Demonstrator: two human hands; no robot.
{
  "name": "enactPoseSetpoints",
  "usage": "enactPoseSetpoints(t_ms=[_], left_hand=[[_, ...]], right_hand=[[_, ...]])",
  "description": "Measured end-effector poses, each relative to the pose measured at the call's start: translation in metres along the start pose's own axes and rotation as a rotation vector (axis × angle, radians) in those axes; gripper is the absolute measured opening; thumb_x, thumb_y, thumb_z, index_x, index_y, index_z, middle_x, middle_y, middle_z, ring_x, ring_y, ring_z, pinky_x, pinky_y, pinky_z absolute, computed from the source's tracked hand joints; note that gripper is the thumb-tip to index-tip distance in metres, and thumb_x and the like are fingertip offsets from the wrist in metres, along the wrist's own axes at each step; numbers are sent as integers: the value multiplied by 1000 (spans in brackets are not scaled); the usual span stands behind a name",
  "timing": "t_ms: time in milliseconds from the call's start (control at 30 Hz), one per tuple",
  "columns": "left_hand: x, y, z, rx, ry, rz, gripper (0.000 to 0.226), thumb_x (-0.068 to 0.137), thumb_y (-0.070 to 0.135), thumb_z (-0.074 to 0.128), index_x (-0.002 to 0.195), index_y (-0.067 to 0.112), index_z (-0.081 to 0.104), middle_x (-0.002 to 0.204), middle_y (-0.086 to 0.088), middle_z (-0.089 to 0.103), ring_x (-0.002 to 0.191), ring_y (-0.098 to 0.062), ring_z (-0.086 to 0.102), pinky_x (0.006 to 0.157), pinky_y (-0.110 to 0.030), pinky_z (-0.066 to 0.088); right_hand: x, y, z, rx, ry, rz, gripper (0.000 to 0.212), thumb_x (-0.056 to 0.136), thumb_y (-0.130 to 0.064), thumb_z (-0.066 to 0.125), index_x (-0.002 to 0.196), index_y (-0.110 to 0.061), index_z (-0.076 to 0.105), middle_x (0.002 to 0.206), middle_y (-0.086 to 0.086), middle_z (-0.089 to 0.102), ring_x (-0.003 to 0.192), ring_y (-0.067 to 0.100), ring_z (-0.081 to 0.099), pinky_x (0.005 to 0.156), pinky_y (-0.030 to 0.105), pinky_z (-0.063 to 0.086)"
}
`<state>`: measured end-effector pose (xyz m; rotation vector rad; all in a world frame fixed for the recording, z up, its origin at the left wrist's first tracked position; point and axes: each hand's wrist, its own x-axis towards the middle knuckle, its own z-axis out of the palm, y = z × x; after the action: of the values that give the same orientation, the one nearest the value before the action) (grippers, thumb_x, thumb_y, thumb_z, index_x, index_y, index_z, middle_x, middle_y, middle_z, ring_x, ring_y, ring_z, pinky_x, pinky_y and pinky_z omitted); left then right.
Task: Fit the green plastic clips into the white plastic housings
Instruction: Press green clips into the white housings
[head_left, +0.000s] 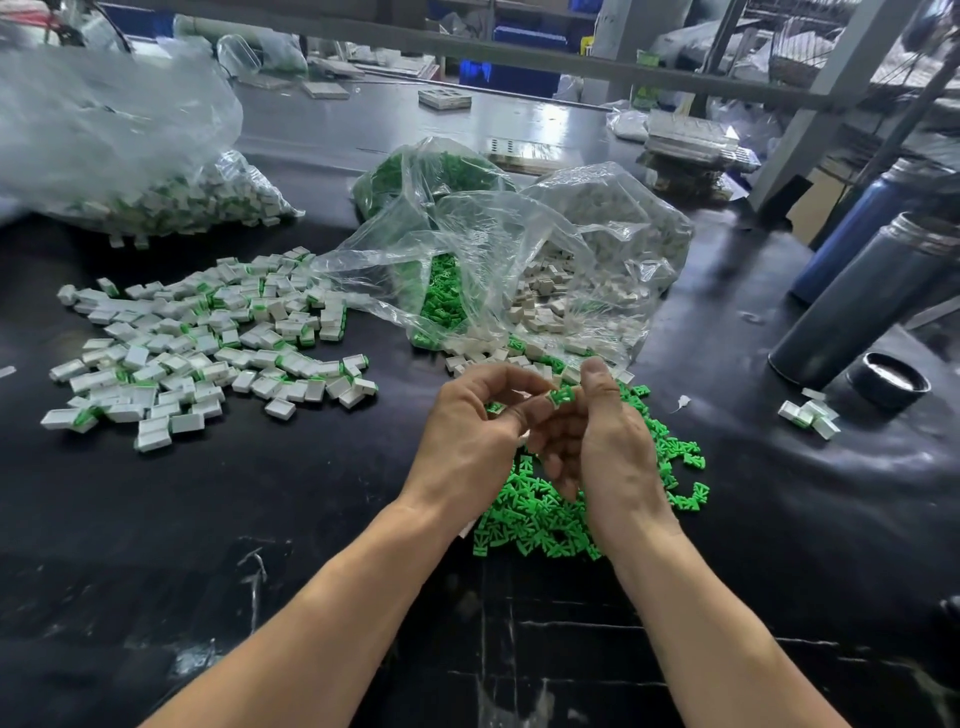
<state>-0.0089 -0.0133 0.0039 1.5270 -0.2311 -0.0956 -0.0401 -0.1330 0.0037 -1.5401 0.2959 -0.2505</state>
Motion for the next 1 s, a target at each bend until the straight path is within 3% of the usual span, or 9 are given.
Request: enactPoseSetpoints(t_ms=[133,233,333,533,633,767,867,1000], left_hand=[[-1,0,5,-88,-57,1,9,92,1,70,97,8,73,91,-15,74,71,-20,67,66,-29,59],[-3,1,5,-122,-92,0,8,93,0,69,99,5,71,80,-11,73,66,-23,66,65,-37,59],[-3,1,6,-100,-101,17,9,92,2,72,95,11,74,89,-16,74,73,-23,69,70,-40,61],[-4,-2,8,-129,-124,10,11,92,6,73,93,16,76,87,-6,75,75,-19,71,67,-36,58],[-4,-4,8,-126,-109,11,12,92,7,73,91,19,77,90,-5,77,80,-17,72,69,-31,58],[-3,-5,7,-168,-122,-2,12,92,7,72,91,18,77,85,-5,75,77,-17,69,69,-33,56],[-3,-6,7,-200,-128,-13,9,93,7,70,94,13,76,83,-8,74,75,-21,67,73,-40,55],[-3,-6,8,-203,-107,-23,7,94,5,69,96,9,75,81,-7,73,73,-18,66,81,-45,55]], right_hand=[[1,0,2,-56,-19,77,74,95,-71,30,56,-23,70,53,4,60,43,14,46,40,19,33],[0,0,4,-37,-30,41,68,94,-65,30,52,-24,64,49,0,51,41,11,41,38,20,31],[0,1,6,-31,-3,-36,63,97,-61,30,58,-24,64,47,-3,48,42,11,41,40,20,33],[1,3,10,-7,67,-65,54,96,-56,32,63,-35,69,61,5,56,59,22,54,55,43,46],[3,4,12,-38,90,-69,54,95,-56,31,65,-35,69,62,5,58,62,25,56,55,52,49],[2,5,12,36,61,-52,56,97,-57,32,60,-35,68,60,4,50,59,22,48,57,43,42],[1,6,10,39,46,-54,59,98,-59,31,59,-31,65,49,-6,43,48,13,41,49,32,38],[2,7,10,59,63,-26,63,97,-63,33,56,-29,65,47,-7,44,44,9,42,44,26,36]])
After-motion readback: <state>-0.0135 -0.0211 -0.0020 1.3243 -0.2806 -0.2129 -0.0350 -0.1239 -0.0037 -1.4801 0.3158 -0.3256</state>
